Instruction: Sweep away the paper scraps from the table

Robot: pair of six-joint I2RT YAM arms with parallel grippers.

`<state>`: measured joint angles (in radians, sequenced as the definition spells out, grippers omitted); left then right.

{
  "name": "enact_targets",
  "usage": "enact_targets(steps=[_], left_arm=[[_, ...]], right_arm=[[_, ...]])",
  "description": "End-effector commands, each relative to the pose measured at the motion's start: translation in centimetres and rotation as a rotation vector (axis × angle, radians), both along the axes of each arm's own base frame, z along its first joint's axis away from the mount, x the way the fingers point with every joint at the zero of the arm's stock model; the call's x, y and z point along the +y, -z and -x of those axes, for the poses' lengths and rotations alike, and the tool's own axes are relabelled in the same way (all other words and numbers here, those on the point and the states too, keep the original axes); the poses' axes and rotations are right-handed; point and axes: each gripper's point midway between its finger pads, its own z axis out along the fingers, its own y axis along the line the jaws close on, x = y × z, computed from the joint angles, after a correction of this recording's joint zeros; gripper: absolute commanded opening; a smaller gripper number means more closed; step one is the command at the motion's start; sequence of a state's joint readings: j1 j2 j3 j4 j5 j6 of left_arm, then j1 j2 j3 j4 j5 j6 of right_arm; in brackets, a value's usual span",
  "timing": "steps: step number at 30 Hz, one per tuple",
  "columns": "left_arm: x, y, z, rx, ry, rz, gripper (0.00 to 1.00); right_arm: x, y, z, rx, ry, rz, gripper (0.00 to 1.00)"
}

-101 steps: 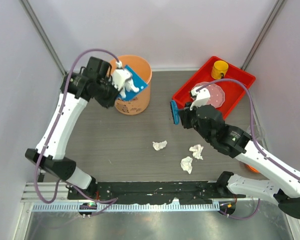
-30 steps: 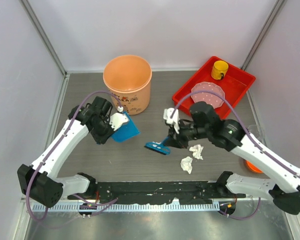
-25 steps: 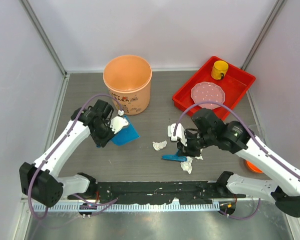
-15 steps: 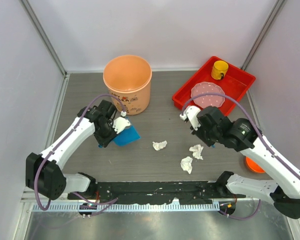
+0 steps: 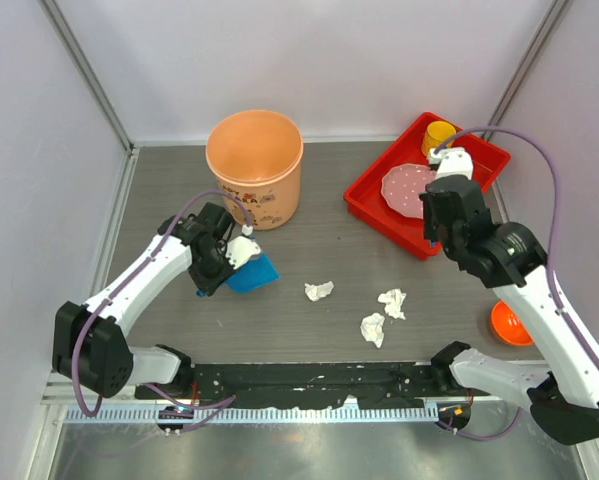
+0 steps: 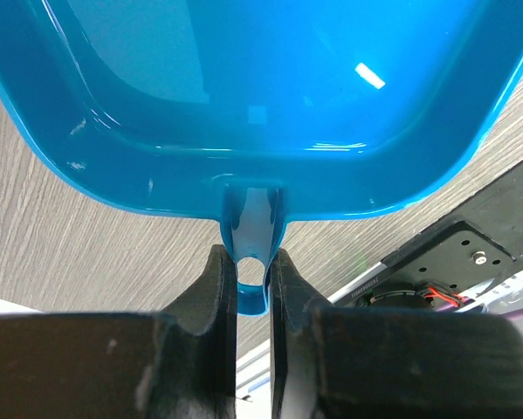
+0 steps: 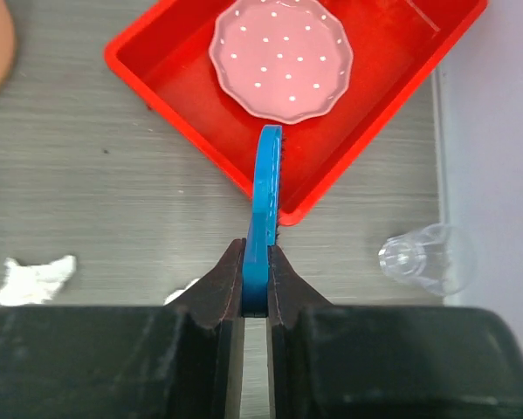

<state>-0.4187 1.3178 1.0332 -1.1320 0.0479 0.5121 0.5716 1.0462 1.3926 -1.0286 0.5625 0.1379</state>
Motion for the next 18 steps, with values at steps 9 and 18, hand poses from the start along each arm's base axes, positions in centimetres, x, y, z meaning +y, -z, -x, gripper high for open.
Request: enact_targets(steps=[9, 18], left_arm=[[-0.4, 1.1, -1.3, -0.065, 0.013, 0.023, 0.0], [-0.1, 3.6, -0.4, 0.024, 0.022, -0.01, 0.0]], right_arm=[[0.9, 10.4, 6.0, 0.338, 0.234, -0.243, 0.01], [5.2, 19.9, 6.3, 0.49, 0.196, -0.385, 0.01]])
